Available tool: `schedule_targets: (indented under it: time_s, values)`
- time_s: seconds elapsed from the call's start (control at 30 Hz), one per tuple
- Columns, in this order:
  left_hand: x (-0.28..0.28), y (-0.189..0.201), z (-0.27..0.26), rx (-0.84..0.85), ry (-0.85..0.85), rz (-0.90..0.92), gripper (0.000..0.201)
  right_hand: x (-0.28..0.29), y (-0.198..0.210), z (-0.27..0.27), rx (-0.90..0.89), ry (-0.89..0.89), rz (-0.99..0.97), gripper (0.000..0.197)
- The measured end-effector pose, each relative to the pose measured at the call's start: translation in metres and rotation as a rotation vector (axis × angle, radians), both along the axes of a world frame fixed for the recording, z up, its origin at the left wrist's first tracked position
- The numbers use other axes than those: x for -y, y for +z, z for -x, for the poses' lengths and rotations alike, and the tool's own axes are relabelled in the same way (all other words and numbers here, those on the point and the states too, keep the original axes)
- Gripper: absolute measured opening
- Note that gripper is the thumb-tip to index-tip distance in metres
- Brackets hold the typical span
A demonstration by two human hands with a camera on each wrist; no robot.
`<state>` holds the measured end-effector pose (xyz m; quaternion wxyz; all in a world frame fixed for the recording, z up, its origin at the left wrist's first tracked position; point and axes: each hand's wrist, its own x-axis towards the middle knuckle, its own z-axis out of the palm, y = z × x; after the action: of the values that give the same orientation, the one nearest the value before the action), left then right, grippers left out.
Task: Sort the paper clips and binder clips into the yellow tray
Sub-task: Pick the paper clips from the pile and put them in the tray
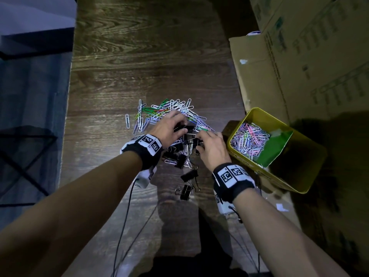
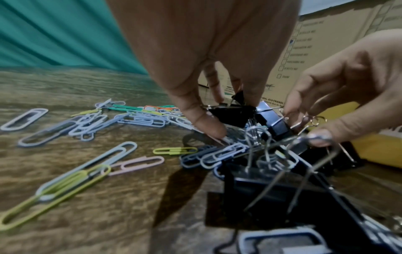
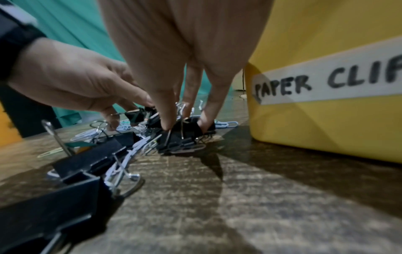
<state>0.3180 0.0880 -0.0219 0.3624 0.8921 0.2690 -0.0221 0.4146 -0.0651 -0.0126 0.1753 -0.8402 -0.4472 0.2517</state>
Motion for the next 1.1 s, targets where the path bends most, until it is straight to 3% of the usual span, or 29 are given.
schedule_targets:
  time_s: [0.2, 0.37, 0.5, 0.77, 0.87, 1.0, 1.1]
  values:
    - [0.019, 0.005, 0.006, 0.05, 0.117, 0.076, 0.013, 0.006, 0.006, 0.002, -0.032, -0.086, -0.137, 0.013]
    - [0.035, 0.017, 0.012, 0.122, 0.218, 0.13, 0.012, 0.018, 0.015, 0.006, -0.007, -0.137, -0.261, 0.011]
    - [0.064, 0.03, 0.019, 0.194, 0.205, 0.103, 0.013, 0.046, 0.02, 0.013, 0.044, -0.166, -0.331, 0.011]
    - [0.146, 0.006, 0.014, -0.064, -0.007, 0.137, 0.016, 0.13, -0.002, 0.014, 0.052, -0.218, -0.156, 0.018]
    - [0.166, 0.002, 0.006, -0.098, -0.125, 0.177, 0.027, 0.146, -0.007, 0.008, 0.039, -0.228, -0.085, 0.02]
    - [0.166, 0.009, 0.006, -0.129, -0.268, 0.18, 0.045, 0.152, 0.001, 0.003, -0.01, -0.187, 0.054, 0.03]
    - [0.145, 0.023, 0.019, -0.049, -0.251, 0.067, 0.038, 0.146, 0.019, 0.005, 0.051, -0.14, 0.058, 0.034]
